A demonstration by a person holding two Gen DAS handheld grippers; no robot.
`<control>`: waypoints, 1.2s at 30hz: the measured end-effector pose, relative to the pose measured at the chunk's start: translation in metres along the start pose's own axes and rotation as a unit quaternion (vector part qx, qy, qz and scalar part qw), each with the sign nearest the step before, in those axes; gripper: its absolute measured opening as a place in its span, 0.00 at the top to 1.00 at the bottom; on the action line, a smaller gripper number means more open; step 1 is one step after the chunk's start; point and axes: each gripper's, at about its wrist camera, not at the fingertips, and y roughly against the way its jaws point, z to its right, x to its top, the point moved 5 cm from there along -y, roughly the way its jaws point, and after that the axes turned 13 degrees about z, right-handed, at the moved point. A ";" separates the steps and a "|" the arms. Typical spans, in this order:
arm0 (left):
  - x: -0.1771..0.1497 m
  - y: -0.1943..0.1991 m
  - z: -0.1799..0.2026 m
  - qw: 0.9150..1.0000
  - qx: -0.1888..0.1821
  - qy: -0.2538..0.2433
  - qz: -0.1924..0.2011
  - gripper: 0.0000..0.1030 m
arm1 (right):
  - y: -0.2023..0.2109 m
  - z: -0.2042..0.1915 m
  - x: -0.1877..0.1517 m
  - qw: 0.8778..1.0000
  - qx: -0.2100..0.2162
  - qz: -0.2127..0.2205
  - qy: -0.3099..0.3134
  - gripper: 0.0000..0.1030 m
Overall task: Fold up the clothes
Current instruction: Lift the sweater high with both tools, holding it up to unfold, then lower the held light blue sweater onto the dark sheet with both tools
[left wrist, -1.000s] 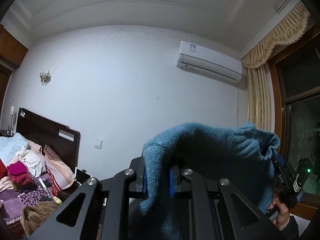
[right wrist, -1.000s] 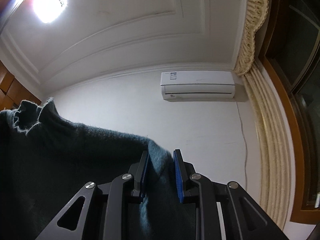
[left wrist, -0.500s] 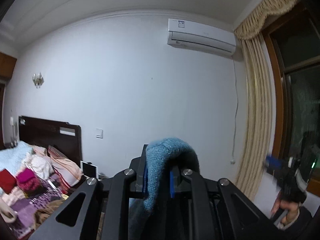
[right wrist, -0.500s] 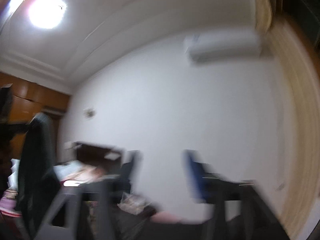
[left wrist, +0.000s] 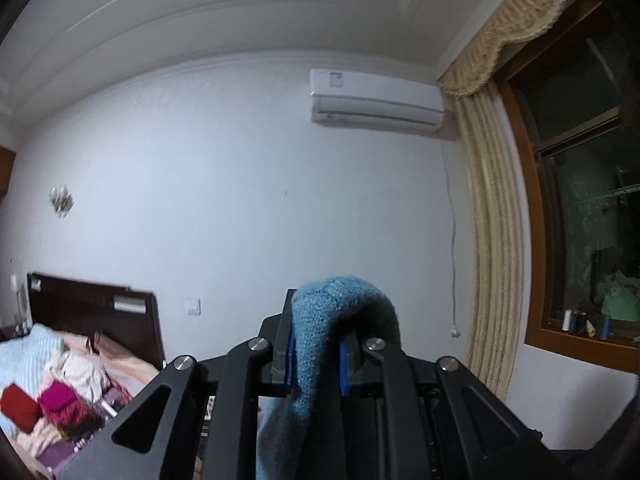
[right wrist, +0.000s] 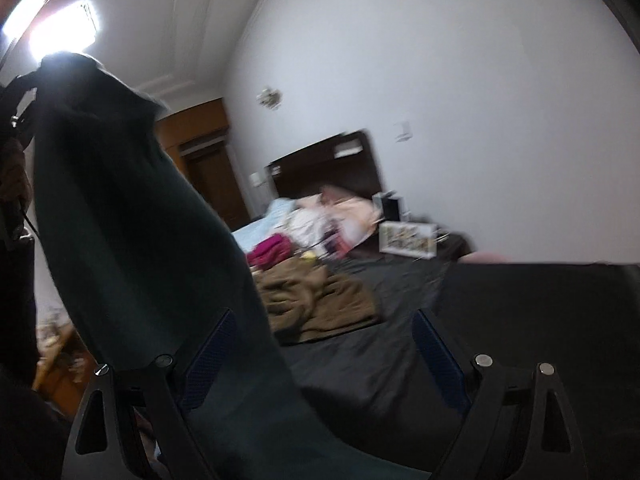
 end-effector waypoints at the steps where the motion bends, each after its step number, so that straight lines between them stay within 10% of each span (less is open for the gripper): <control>1: 0.007 0.003 0.002 1.000 -0.006 -0.002 0.005 0.83 | -0.007 0.003 0.005 1.000 0.022 -0.004 -0.013 0.12; 11: 0.063 0.011 0.008 0.999 -0.033 0.007 0.028 0.83 | -0.084 -0.033 -0.005 0.962 0.252 -0.041 -0.094 0.12; 18: 0.070 0.010 0.010 1.000 -0.020 -0.004 0.017 0.83 | -0.094 -0.067 -0.002 0.883 0.433 -0.043 -0.178 0.12; 27: 0.074 0.019 0.017 1.000 -0.018 -0.014 0.021 0.83 | -0.115 -0.094 0.006 0.846 0.505 -0.048 -0.167 0.12; 31: 0.075 0.021 0.017 0.999 -0.012 -0.022 0.021 0.83 | -0.121 -0.111 0.002 0.850 0.501 -0.067 -0.149 0.15; 34: 0.070 0.021 0.011 0.999 0.008 -0.028 0.015 0.83 | -0.120 -0.118 -0.005 0.874 0.464 -0.076 -0.120 0.62; 36: 0.065 0.020 0.002 0.999 0.028 -0.026 0.008 0.83 | -0.113 -0.113 0.000 0.902 0.415 -0.064 -0.103 0.73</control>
